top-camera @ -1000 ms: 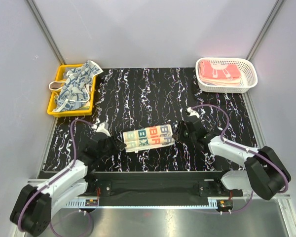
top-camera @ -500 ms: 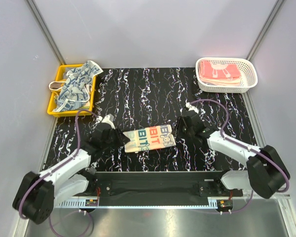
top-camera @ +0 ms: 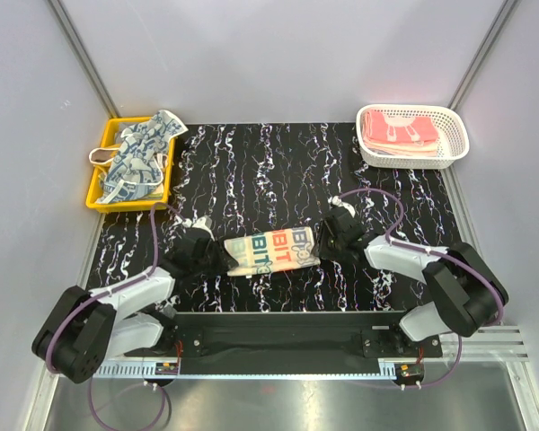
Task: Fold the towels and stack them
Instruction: Neatly place the folded towel into the bin
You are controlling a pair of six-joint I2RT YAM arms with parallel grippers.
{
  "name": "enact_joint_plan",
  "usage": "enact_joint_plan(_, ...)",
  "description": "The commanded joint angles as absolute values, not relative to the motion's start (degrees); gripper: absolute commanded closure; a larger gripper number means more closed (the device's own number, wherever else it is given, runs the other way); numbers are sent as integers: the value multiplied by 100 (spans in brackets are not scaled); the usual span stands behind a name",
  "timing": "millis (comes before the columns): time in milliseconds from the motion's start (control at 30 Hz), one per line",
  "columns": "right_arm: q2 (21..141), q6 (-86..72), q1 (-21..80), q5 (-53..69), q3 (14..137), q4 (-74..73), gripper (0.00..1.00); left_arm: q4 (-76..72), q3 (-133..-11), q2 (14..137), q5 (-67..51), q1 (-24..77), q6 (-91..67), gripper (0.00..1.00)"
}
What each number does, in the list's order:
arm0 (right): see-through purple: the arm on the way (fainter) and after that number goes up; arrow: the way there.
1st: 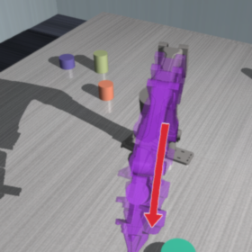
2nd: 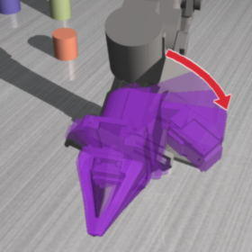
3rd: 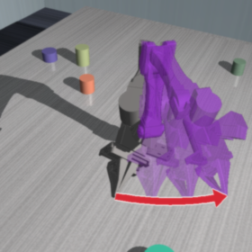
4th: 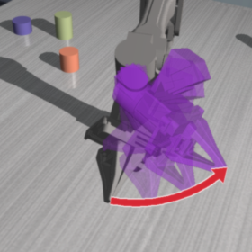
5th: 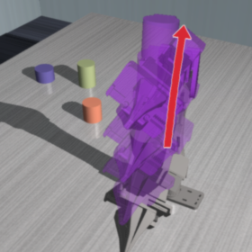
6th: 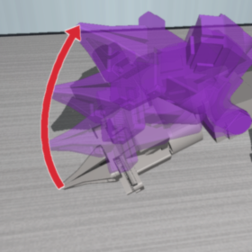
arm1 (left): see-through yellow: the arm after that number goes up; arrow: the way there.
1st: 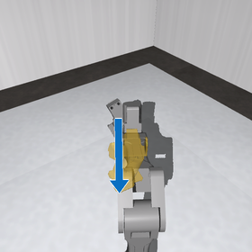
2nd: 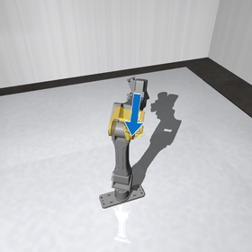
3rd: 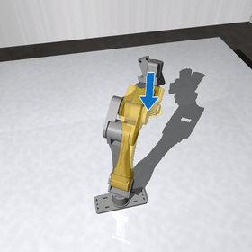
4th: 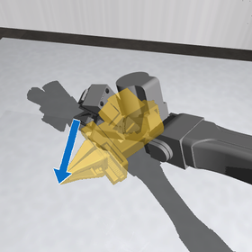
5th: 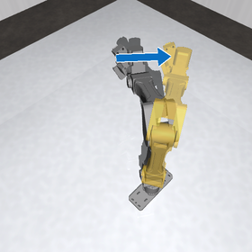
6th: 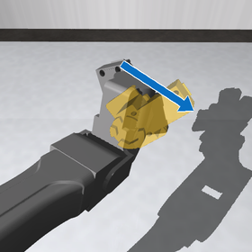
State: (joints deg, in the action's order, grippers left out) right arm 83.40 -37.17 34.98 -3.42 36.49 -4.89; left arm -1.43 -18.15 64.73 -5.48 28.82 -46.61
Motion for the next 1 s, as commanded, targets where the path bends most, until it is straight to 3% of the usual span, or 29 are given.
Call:
enact_joint_plan(0, 8070, -3718, 3568, -492, 3682, -413, 57, -281, -1714, 6697, -237, 2909, -4702, 75)
enact_joint_plan(300, 8321, -3288, 3568, -369, 4077, -342, 34, -36, -1977, 6706, -158, 2900, -4553, 74)
enact_joint_plan(600, 9008, -3340, 3647, -228, 4165, -149, 34, -26, -2083, 6811, -211, 2900, -4439, 74)
enact_joint_plan(833, 9281, -3471, 3928, -544, 4438, -527, 47, -35, -2118, 6864, -246, 2909, -4412, 74)
enact_joint_plan(933, 9273, -3454, 3937, -676, 4474, -729, 58, -18, -2215, 6847, -290, 2909, -4377, 74)
enact_joint_plan(967, 9272, -3445, 3937, -694, 4500, -773, 68, -18, -2232, 6838, -299, 2900, -4368, 74)
